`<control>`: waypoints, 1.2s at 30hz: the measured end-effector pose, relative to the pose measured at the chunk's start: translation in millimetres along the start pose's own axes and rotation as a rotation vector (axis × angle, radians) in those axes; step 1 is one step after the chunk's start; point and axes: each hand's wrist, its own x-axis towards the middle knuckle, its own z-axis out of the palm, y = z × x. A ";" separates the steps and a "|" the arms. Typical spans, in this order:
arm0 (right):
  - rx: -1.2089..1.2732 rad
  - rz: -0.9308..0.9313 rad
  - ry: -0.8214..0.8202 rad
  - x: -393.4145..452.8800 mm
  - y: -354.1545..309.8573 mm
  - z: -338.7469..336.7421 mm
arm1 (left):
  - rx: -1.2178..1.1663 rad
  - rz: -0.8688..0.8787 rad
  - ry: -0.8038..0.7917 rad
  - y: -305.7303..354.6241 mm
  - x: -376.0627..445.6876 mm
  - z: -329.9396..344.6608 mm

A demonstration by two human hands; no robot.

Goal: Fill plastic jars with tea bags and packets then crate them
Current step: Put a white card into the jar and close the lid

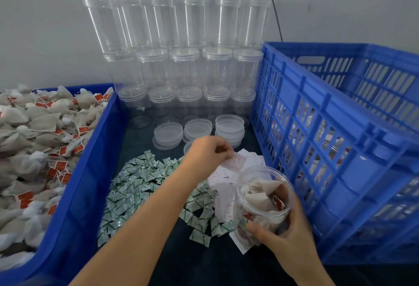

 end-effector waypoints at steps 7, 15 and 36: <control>-0.007 0.020 0.002 8.1 -4.5 9.1 | -0.135 0.145 -0.087 57.6 -29.3 -56.8; 0.034 0.118 -0.007 5.5 1.1 7.9 | 0.136 0.185 -0.151 73.0 -51.1 -21.4; -0.015 0.197 -0.043 4.0 -5.3 8.9 | 0.387 0.187 -0.123 58.4 -66.1 -3.9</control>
